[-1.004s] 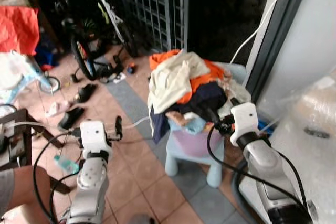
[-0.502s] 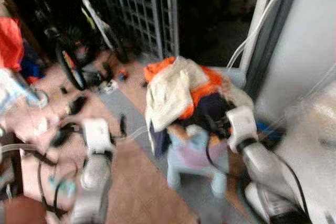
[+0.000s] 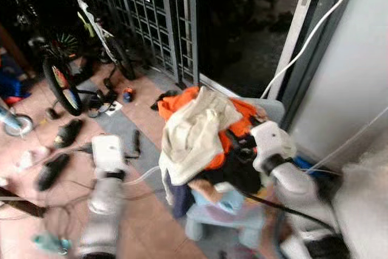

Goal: Clothes washing

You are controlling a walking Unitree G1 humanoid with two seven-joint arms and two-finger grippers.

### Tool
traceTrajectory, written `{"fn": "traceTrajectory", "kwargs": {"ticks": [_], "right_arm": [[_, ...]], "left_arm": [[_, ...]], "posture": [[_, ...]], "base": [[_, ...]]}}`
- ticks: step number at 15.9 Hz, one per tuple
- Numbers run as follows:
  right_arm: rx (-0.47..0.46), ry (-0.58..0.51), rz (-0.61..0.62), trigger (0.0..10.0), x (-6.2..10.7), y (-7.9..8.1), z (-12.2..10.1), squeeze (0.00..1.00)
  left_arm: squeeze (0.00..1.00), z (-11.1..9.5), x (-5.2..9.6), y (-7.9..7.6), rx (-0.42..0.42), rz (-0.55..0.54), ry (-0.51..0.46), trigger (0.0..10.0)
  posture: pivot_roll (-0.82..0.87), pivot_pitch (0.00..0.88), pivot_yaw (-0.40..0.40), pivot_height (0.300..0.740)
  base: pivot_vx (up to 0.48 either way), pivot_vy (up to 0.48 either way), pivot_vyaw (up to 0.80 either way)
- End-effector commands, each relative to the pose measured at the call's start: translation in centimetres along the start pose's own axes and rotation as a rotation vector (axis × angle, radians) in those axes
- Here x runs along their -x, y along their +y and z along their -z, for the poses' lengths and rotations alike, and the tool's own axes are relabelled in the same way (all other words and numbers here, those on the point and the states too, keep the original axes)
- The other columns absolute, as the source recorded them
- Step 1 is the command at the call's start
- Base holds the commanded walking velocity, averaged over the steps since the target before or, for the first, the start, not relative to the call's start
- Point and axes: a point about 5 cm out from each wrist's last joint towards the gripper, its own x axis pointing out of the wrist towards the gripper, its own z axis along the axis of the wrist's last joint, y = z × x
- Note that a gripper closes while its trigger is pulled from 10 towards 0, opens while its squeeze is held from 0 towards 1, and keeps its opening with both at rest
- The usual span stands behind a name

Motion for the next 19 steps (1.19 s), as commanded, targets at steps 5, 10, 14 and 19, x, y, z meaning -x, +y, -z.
{"fn": "traceTrajectory", "kwargs": {"ticks": [5, 10, 14, 19], "right_arm": [[0.028, 0.021, -0.252, 10.0, -1.8, 2.9, -0.5, 0.0], [0.117, -0.007, -0.206, 10.0, -3.8, 3.4, -1.6, 0.0], [0.221, 0.237, -0.207, 0.0, -3.6, 3.8, 2.3, 0.0], [0.255, 0.263, -0.157, 0.0, -3.3, 2.9, 2.8, 0.0]], "left_arm": [[0.0, -0.2, 0.0, 1.5, -0.033, -0.032, -0.006, 10.0], [0.0, -0.5, 0.0, 1.3, -0.042, -0.043, -0.007, 10.0], [0.0, -0.6, -0.2, 1.4, -0.053, -0.045, -0.001, 10.0], [0.0, -0.3, 0.0, 1.1, -0.059, -0.042, 0.013, 10.0]], "posture": [[-0.05, 0.0, 0.085, 0.74], [-0.03, 0.0, 0.091, 0.74], [-0.03, 0.0, 0.089, 0.74], [-0.04, 0.0, 0.085, 0.74]], "base": [[0.0, 0.0, 0.0], [0.0, 0.0, 0.47], [0.0, 0.0, 0.0], [0.0, 0.0, 0.0]]}}
